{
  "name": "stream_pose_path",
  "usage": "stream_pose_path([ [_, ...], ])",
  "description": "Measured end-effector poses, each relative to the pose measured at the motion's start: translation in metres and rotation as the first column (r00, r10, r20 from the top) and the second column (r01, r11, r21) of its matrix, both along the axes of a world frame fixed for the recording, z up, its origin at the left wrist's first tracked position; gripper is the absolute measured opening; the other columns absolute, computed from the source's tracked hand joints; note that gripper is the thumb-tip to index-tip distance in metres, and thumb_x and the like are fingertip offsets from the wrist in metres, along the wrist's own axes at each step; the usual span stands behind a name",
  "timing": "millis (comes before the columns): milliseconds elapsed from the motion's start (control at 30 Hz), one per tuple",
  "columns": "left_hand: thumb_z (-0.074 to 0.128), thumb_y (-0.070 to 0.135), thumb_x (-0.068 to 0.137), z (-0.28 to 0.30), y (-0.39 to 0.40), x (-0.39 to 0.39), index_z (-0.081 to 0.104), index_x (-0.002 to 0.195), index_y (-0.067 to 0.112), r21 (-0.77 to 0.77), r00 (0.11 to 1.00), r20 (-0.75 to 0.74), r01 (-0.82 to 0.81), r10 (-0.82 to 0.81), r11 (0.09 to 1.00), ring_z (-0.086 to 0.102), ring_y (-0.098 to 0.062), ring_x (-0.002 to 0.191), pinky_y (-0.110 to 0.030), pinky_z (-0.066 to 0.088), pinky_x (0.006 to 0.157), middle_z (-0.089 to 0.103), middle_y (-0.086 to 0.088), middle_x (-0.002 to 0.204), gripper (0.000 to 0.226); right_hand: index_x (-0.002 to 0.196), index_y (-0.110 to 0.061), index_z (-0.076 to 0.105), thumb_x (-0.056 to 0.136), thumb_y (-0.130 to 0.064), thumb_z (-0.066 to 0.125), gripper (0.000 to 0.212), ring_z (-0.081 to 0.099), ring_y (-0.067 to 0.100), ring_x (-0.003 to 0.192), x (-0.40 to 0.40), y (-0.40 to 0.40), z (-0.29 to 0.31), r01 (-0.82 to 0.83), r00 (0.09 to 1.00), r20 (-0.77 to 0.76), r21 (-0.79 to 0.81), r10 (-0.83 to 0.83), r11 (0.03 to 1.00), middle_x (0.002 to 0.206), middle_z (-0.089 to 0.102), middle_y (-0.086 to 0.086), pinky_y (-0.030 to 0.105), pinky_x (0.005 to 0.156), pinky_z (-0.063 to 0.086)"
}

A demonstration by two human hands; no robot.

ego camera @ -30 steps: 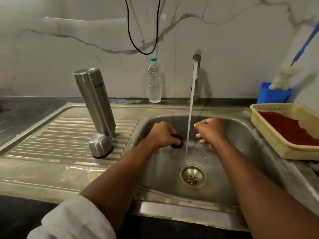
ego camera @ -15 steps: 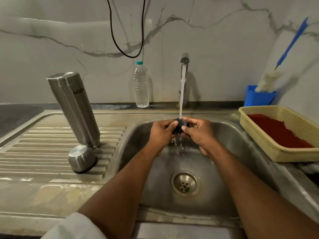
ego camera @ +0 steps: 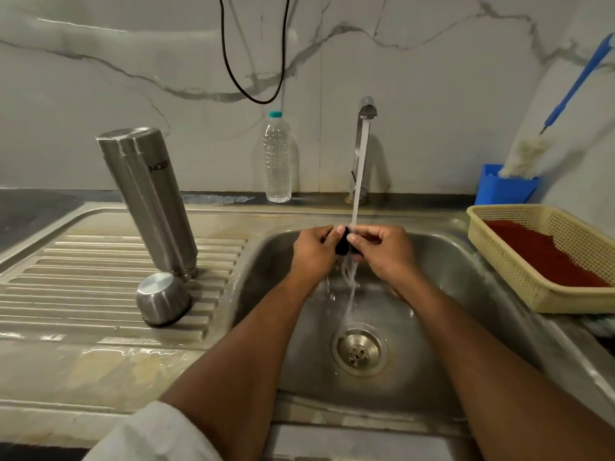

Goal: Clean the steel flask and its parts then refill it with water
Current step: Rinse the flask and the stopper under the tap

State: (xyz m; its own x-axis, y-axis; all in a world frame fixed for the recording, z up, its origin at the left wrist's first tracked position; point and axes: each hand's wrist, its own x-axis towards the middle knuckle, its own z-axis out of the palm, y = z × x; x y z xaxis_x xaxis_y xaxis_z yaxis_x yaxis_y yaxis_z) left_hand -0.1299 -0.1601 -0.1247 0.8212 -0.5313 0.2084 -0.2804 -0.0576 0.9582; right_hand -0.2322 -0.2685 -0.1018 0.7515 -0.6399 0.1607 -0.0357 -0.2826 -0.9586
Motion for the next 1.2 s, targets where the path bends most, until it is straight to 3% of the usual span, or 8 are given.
stream_pose_path([
  [100,0.059,0.041,0.106,-0.002,-0.002,0.0,0.079,0.106,0.014,0.046,0.992,-0.069,-0.099,0.102,0.994,0.068,-0.016,0.066,-0.04,0.063,0.072,0.078,-0.01,0.084,0.034,0.127,-0.014,0.073,0.09,0.0,0.077,0.04,0.069,0.004,0.096,0.001,0.002,-0.001,-0.013,1.0,-0.012,-0.123,0.011,0.992,0.124,0.072,0.0,0.021,0.082,0.062],
  [200,0.053,0.049,0.106,-0.001,-0.004,0.002,0.079,0.103,0.011,0.072,0.989,-0.066,-0.128,0.133,0.989,0.073,-0.021,0.071,-0.038,0.063,0.073,0.077,-0.01,0.084,0.046,0.113,-0.008,0.079,0.081,0.003,0.084,0.034,0.076,0.018,0.093,-0.002,0.001,0.006,-0.009,0.999,0.049,0.054,0.007,0.998,0.111,0.077,0.01,0.029,0.075,0.065],
  [400,0.037,0.038,0.114,0.001,-0.008,-0.006,0.074,0.111,0.011,-0.049,0.97,-0.194,0.139,-0.146,0.989,0.07,-0.025,0.091,-0.039,0.058,0.081,0.076,-0.017,0.104,0.046,0.091,0.002,0.076,0.075,0.0,0.089,0.02,0.08,0.025,0.077,-0.003,-0.002,0.012,0.076,0.986,0.116,0.315,-0.118,0.946,0.091,0.078,0.012,0.027,0.059,0.064],
  [600,0.042,0.028,0.113,0.0,-0.008,-0.003,0.068,0.131,0.013,-0.098,0.932,-0.275,0.215,-0.234,0.972,0.069,-0.026,0.1,-0.037,0.059,0.08,0.074,-0.014,0.116,0.035,0.099,0.006,0.071,0.088,0.001,0.078,0.014,0.077,0.028,0.073,-0.001,-0.008,0.011,0.128,0.97,0.13,0.444,-0.205,0.887,0.098,0.074,0.019,0.025,0.056,0.063],
  [667,0.051,0.028,0.11,-0.001,-0.008,-0.003,0.07,0.127,0.011,-0.13,0.934,-0.294,0.171,-0.202,0.977,0.073,-0.025,0.096,-0.039,0.062,0.081,0.076,-0.012,0.109,0.03,0.103,0.002,0.071,0.093,0.002,0.072,0.01,0.077,0.027,0.074,-0.003,-0.006,0.01,0.141,0.98,0.076,0.398,-0.186,0.906,0.099,0.074,0.016,0.026,0.06,0.064],
  [767,0.067,0.032,0.102,-0.003,-0.006,0.001,0.075,0.116,0.011,-0.141,0.948,-0.309,0.031,-0.074,0.99,0.078,-0.024,0.088,-0.035,0.062,0.071,0.08,-0.009,0.1,0.027,0.118,-0.008,0.072,0.094,0.005,0.069,0.028,0.076,0.019,0.087,-0.003,-0.005,0.006,0.117,0.993,-0.027,0.089,-0.115,0.989,0.108,0.074,0.008,0.026,0.069,0.065],
  [933,0.068,0.041,0.1,-0.006,-0.008,0.005,0.081,0.108,0.011,-0.094,0.964,-0.265,-0.065,0.038,0.994,0.062,-0.006,0.056,-0.026,0.051,0.058,0.072,0.001,0.071,0.034,0.128,-0.012,0.072,0.088,0.01,0.071,0.046,0.069,0.014,0.109,-0.006,-0.003,0.005,-0.027,1.0,-0.012,-0.108,0.025,0.994,0.119,0.071,0.0,0.036,0.096,0.061],
  [1200,0.05,0.015,0.11,0.003,-0.005,0.001,0.071,0.131,0.008,-0.166,0.966,-0.232,0.078,-0.116,0.983,0.073,-0.022,0.104,-0.031,0.058,0.084,0.078,-0.01,0.116,0.03,0.126,-0.007,0.072,0.083,0.007,0.08,0.045,0.074,0.018,0.108,-0.004,-0.008,0.004,0.005,0.998,0.056,0.095,-0.01,0.995,0.12,0.075,0.008,0.039,0.093,0.063],
])
